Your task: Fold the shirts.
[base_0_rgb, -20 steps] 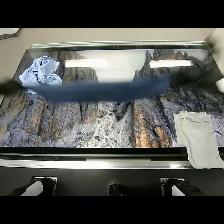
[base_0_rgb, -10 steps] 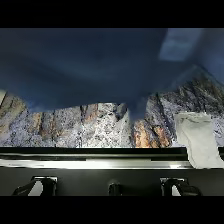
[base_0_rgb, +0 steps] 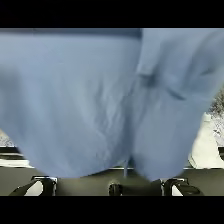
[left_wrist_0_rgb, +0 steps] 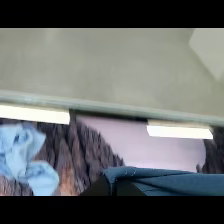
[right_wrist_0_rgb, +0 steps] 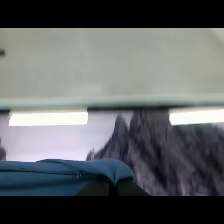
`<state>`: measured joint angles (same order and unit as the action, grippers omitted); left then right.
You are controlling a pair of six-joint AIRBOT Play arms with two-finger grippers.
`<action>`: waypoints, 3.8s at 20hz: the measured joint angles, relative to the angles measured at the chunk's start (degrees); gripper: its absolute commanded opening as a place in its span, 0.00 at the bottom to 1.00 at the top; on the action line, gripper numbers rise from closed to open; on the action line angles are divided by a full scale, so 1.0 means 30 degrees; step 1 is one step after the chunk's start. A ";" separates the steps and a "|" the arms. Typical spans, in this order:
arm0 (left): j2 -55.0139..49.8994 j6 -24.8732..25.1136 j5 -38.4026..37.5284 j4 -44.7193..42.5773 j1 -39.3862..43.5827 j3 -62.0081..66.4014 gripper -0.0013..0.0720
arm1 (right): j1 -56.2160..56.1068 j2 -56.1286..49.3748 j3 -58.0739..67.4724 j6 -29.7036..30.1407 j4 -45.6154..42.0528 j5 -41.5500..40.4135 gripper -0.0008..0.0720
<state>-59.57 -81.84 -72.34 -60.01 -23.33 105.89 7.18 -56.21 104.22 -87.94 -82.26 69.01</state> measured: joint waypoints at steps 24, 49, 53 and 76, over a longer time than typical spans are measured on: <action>-1.6939 0.1625 -0.6003 -0.2324 0.1100 -0.1253 0.05 | -0.0845 -1.6393 -0.2149 -0.1851 0.5136 0.2892 0.07; -0.8728 0.1909 -0.4459 -0.4240 -0.1902 -1.6677 0.52 | 0.1413 -0.9828 -1.0812 -0.0109 0.3876 0.5595 0.54; -0.8408 0.2302 -0.3388 -0.3191 -0.2113 -1.7966 0.41 | 0.1443 -0.9493 -1.1344 0.0444 0.3759 0.5974 0.54; -0.8451 0.2652 -0.2055 -0.2251 -0.2084 -1.8914 0.05 | 0.0255 -0.4626 -2.5806 0.3009 1.2422 -0.1413 0.07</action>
<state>-84.93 -73.89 -78.50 -66.76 -29.58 49.15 7.94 -70.08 26.81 -78.91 -44.99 64.77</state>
